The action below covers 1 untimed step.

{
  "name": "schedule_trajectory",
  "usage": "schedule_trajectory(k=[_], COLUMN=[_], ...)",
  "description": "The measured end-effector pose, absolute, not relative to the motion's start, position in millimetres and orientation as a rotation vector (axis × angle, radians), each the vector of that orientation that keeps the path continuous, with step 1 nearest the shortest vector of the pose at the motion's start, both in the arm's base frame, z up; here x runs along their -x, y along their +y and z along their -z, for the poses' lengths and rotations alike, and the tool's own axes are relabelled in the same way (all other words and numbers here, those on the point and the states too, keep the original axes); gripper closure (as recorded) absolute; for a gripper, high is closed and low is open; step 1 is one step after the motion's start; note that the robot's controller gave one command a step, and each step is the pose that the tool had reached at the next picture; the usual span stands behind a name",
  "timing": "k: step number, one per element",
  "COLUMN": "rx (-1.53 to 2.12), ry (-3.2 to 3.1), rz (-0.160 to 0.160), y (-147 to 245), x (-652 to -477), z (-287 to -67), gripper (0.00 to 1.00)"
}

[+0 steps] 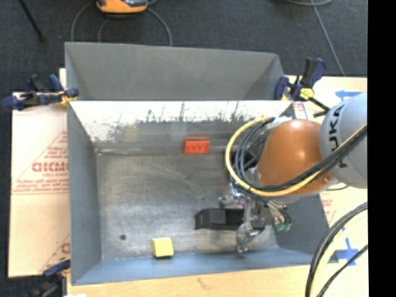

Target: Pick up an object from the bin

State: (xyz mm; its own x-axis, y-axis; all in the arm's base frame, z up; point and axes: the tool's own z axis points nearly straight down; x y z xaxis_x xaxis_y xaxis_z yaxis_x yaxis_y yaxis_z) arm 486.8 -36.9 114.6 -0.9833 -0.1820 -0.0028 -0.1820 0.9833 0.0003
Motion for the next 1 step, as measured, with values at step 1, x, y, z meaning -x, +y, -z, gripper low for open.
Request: schedule_trajectory(k=[1], rx=[0.227], ry=[3.130], rz=[0.000], y=[-50.4], x=[-499.7], z=[-75.6], gripper=[0.00])
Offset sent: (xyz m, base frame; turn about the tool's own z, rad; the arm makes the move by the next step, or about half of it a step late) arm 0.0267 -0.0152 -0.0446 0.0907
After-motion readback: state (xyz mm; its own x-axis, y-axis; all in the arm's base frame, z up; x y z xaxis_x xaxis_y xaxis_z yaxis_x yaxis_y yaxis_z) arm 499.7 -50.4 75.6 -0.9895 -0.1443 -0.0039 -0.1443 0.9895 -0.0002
